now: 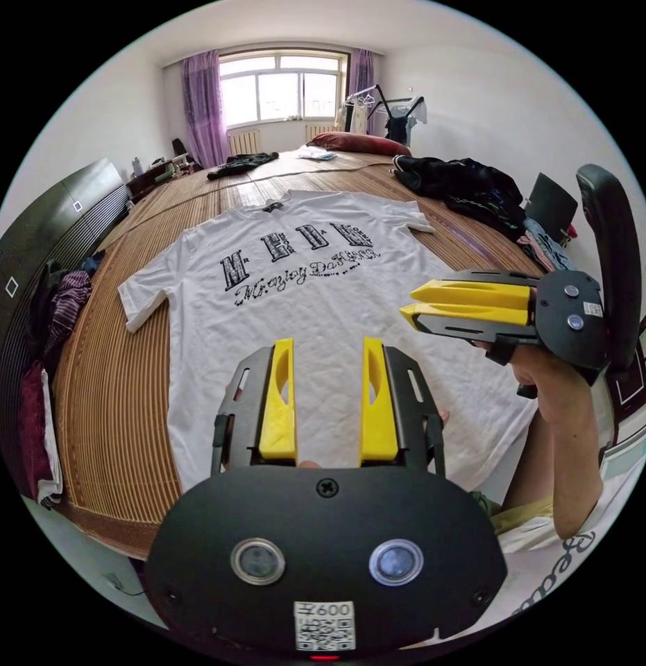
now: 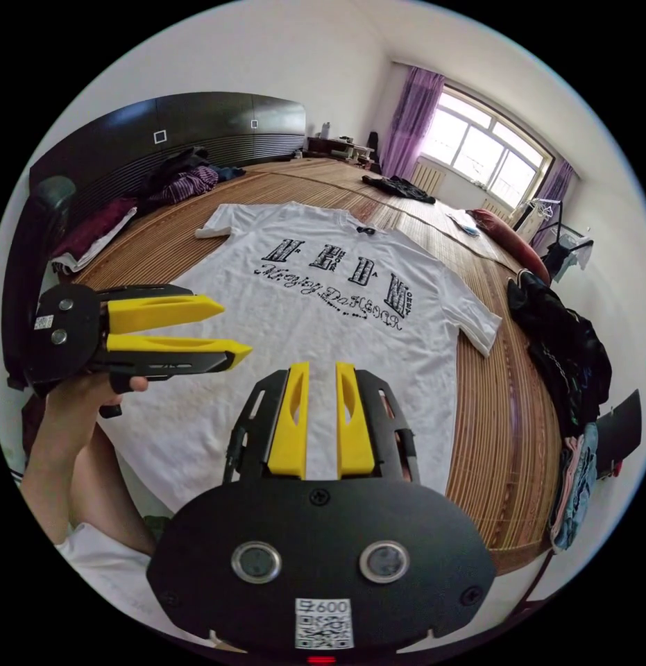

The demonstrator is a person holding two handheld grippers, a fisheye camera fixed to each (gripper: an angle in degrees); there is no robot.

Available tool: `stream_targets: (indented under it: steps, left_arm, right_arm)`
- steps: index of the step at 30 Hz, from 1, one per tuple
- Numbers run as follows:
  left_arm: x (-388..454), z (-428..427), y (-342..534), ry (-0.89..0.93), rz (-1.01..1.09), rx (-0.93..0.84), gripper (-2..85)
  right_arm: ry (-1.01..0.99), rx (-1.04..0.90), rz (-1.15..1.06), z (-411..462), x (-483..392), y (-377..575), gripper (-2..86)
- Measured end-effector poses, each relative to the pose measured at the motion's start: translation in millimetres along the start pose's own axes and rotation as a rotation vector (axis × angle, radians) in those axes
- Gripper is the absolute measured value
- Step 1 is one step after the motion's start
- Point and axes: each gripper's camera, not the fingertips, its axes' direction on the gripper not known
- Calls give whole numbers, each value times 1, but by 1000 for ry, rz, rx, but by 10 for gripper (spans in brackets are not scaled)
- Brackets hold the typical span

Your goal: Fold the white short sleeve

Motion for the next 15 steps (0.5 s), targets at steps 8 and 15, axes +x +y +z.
stream_targets:
  steps: [8, 15]
  left_arm:
    - [12, -9, 3, 1, -13, -14, 134]
    - [24, -13, 1, -9, -8, -28, 130]
  right_arm:
    - [-3, -11, -6, 8, -13, 5, 36]
    - [-6, -2, 4, 7, -10, 8, 31]
